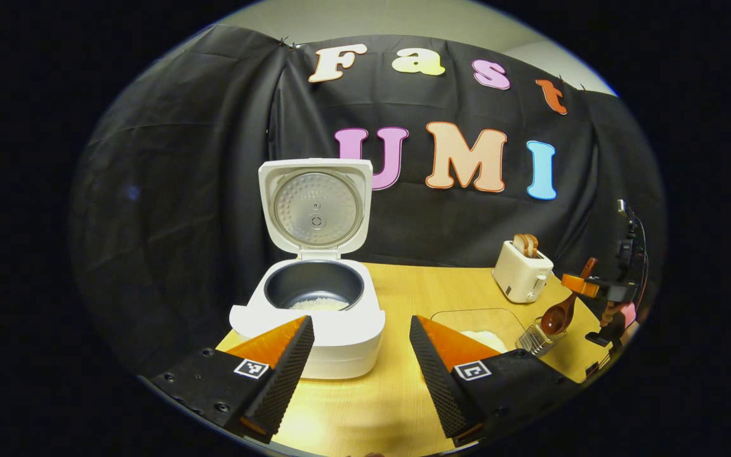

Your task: Close the left gripper, press the button to open the rice cooker; take a wooden spoon from the chopstick holder with the right hand, scoop a spoonful of rice and pour it into the rice cooker, then put the wooden spoon back into the chopstick holder.

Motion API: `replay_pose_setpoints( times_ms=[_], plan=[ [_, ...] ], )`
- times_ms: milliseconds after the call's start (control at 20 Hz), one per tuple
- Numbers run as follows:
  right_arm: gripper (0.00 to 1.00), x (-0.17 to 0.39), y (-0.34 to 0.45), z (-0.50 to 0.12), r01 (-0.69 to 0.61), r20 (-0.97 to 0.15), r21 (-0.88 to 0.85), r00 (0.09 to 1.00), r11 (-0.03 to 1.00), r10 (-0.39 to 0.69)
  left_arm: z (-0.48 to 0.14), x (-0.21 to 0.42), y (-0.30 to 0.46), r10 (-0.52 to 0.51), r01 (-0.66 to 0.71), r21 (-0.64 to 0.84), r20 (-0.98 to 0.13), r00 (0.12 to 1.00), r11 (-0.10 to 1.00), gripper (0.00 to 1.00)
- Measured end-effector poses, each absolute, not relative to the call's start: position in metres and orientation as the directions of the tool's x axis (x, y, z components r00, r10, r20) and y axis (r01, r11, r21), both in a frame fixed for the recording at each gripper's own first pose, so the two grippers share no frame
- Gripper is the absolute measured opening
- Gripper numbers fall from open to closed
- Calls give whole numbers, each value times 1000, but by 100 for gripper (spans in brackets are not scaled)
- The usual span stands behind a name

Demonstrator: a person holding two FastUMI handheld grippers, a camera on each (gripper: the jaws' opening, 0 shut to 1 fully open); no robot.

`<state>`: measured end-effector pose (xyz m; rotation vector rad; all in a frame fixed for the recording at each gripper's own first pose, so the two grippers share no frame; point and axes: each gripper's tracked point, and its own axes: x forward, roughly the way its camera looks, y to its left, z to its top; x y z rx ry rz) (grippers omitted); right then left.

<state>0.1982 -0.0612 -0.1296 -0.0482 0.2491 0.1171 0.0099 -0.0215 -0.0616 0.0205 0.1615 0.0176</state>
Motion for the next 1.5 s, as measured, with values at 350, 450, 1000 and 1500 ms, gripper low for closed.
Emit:
replay_pose_setpoints(
  times_ms=[350,450,1000,1500],
  plan=[
    [20,189,-57,-178,-137,-304,-107,948,985,99,-63,12,-25,22,-16,37,-168,986,999,90],
    [20,186,-54,-187,-144,-319,-95,942,985,107,-63,12,-26,19,-15,28,-167,986,999,90],
    [59,164,-70,-182,-91,-327,-70,943,993,63,-46,26,-16,-7,4,-19,-146,989,1000,90],
    [92,117,-119,-160,108,-304,-67,945,992,-123,22,72,8,-83,83,-9,-62,995,997,90]
  ],
)
